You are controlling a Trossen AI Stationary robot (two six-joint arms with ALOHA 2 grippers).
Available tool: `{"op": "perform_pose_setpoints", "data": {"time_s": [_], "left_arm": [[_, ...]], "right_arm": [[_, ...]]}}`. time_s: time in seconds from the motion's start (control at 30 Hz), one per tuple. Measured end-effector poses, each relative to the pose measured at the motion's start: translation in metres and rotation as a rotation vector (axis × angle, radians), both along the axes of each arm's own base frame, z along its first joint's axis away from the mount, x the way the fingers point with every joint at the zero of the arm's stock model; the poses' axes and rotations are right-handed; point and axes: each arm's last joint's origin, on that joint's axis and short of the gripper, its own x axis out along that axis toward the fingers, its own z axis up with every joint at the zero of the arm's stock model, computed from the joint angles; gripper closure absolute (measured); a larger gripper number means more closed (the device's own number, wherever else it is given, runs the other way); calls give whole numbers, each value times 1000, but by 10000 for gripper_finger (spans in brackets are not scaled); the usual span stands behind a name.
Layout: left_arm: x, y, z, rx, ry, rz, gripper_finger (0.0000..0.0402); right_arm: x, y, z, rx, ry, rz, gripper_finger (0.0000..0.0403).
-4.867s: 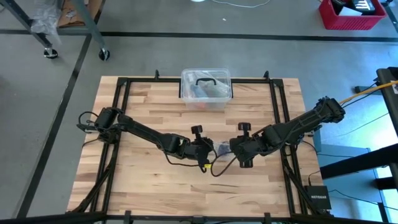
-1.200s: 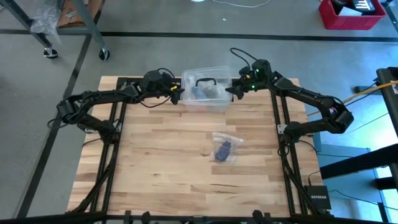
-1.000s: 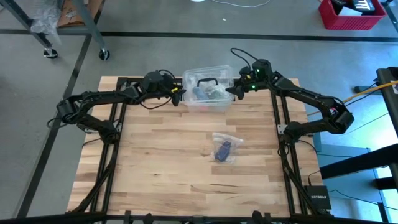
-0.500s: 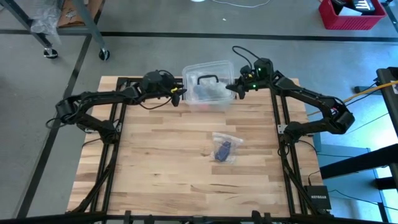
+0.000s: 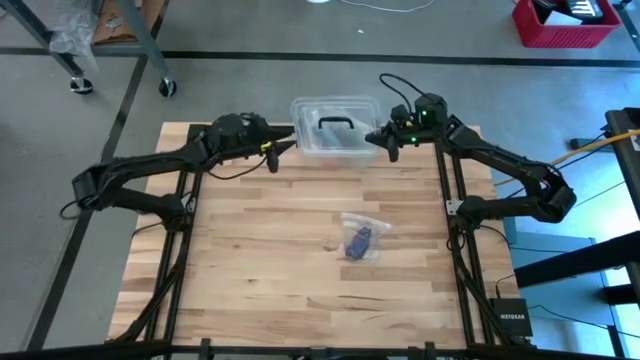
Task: Roll bandage
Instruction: Open the transparent bin
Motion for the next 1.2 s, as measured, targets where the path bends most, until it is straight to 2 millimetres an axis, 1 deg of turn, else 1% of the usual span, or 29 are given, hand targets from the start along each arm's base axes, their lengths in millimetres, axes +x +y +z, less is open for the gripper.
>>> {"op": "perform_pose_setpoints", "data": {"time_s": [0.17, 0.3, 0.43, 0.57, 0.7, 0.8, 1.0, 1.2], "left_arm": [[-17, -16, 29, 127, -79, -18, 258], [-34, -27, 49, 180, -164, -18, 258], [-47, -35, 62, 207, -219, -18, 258], [-53, -38, 65, 210, -231, -14, 258], [-54, -38, 66, 177, -244, -12, 258], [-54, -38, 66, 151, -255, -10, 258], [-52, -41, 65, 131, -255, -23, 258], [-50, -45, 61, 95, -221, -46, 258]], "right_arm": [[6, 17, 7, -83, -23, 113, 357], [19, 34, 8, -153, -33, 212, 353], [35, 61, 9, -289, -36, 343, 360], [54, 94, 4, -523, 2, 448, 365], [75, 122, -12, -777, 105, 493, 363], [94, 134, -30, -908, 180, 496, 365], [128, 149, -68, -997, 189, 548, 358], [146, 159, -102, -1018, 221, 590, 353]]}}
